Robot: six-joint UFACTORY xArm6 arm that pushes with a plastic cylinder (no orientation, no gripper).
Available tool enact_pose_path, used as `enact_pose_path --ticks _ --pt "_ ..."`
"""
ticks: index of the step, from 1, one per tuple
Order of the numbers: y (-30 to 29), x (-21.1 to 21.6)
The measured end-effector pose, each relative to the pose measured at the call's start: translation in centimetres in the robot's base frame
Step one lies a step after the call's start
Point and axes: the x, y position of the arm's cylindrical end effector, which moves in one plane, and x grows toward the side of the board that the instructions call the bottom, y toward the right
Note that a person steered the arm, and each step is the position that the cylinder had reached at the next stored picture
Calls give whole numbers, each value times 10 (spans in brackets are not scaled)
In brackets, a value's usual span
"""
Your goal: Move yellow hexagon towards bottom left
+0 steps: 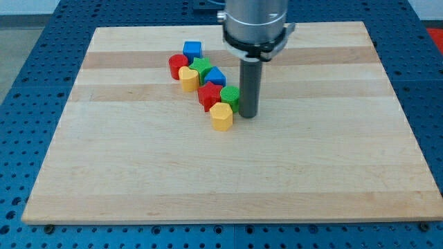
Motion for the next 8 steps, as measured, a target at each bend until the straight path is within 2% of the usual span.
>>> enact_pose_path --ticks 6,8 --pt "-93 18" --pt "-116 39"
